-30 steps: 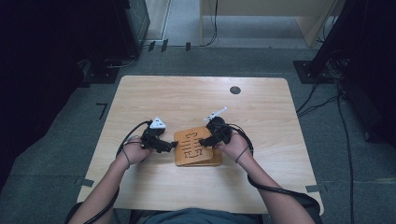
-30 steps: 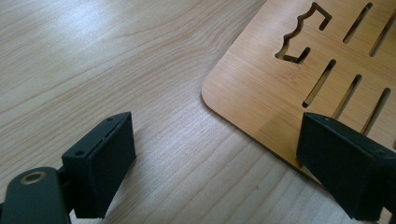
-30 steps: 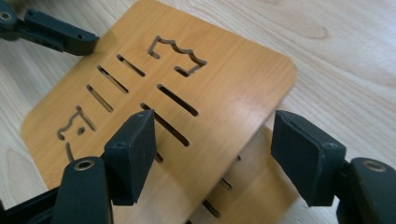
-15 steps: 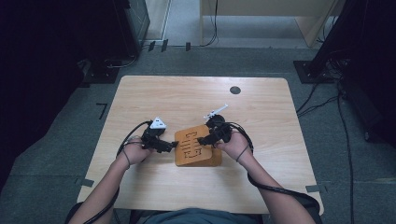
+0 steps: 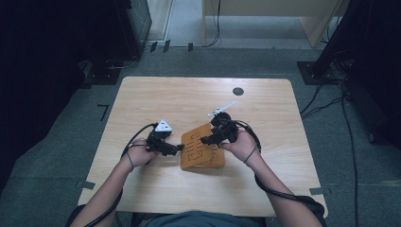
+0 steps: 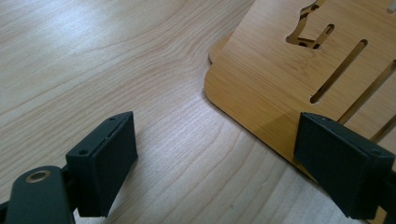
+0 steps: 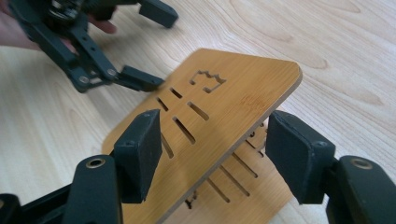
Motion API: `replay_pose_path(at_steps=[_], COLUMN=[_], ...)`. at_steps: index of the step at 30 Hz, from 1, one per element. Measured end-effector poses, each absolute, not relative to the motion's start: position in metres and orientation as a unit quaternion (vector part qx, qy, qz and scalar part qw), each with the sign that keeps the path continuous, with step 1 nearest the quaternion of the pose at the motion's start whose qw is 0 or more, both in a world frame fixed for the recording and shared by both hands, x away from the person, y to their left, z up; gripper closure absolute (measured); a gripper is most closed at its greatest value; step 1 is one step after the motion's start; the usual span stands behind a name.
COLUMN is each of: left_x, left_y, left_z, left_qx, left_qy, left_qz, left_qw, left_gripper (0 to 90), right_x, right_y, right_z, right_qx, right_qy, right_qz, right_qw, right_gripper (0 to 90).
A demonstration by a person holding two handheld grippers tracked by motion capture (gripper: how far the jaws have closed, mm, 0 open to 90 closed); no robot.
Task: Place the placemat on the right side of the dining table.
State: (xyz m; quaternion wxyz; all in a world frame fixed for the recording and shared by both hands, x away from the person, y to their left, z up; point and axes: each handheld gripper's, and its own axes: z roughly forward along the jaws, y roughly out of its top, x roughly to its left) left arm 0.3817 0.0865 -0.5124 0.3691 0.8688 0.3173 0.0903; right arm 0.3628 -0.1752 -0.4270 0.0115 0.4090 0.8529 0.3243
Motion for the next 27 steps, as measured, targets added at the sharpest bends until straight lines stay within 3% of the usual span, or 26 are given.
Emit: replay_pose_path(at_steps=[13,27], left_x=[0.379,0.378], left_y=[0.081,0.078], left_z=[-0.513,-0.513], left_qx=[0.872,0.875], left_qy=[0.307,0.301], left_qz=[0.094,0.092], left_qw=[0.370,0.369], left_gripper=[12.6,12.5], right_x=[0.351,0.348], right_y=[-0.162,-0.152], right_z=[-0.407,-0.410], right_qx=[0.393,0.395], right_qy=[0.858,0.859], right_qz=[0.330,0.327], right_qw=[0.004,-0.008], right_gripper=[37.4,38.3])
